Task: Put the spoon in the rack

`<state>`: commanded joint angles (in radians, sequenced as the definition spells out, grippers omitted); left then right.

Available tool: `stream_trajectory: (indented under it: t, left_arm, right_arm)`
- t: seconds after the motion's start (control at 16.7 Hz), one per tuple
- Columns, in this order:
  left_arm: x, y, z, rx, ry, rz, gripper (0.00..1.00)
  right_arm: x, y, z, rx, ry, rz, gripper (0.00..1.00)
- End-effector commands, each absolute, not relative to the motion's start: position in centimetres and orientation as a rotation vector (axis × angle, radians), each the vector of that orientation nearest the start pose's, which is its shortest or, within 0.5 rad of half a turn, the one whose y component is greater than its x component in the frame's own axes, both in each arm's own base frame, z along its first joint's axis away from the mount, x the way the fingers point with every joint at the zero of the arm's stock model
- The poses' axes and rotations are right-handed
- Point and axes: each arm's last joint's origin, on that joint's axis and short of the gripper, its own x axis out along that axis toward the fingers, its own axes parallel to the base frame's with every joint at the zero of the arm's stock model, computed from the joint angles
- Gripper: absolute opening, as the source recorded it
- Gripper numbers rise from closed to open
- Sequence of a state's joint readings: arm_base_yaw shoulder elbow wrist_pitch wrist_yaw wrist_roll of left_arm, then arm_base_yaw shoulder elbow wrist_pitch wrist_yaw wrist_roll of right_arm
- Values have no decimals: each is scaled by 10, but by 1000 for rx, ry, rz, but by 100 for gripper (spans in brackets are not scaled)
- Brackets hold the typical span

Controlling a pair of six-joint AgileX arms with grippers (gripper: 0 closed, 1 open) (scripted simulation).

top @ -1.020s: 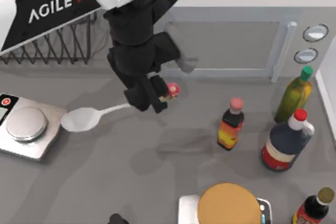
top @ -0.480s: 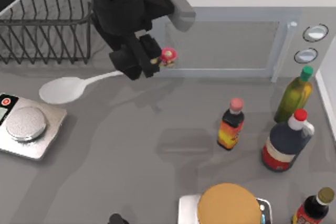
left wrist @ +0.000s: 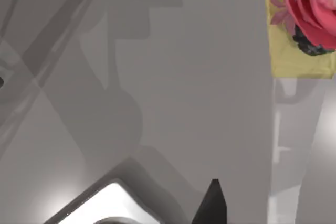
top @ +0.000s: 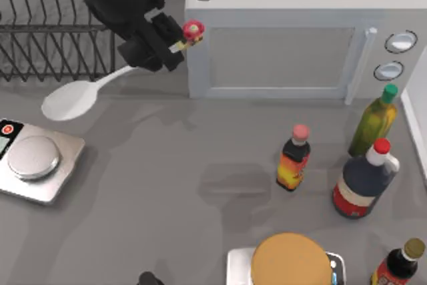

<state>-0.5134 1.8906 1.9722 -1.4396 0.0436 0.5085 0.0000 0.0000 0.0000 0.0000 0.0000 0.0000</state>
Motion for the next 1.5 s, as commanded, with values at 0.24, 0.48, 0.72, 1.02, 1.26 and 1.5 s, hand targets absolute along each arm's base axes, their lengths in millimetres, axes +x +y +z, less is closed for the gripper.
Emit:
stream_trajectory:
  t: [0.24,0.48,0.72,1.02,1.26,1.5]
  left_arm:
    - [318,-119,363,503,981,-604,0]
    - [293,-53,387,272,697,-381,0]
    - [245,-2,409,105,341,-182,0]
    - [189,26,418,11,38,-39,0]
    - [181,29,418,0,0,-20,0]
    - [186,29,418,3,0,-25,0]
  right_arm:
    - [106,-1,160,0,0,0,100]
    - [106,-1,160,0,0,0,100]
    - [106,-1,160,0,0,0,100]
    - [106,-1,160,0,0,0,100]
    - [106,-1,160,0,0,0,100]
    - [106,-1,160,0,0,0,100]
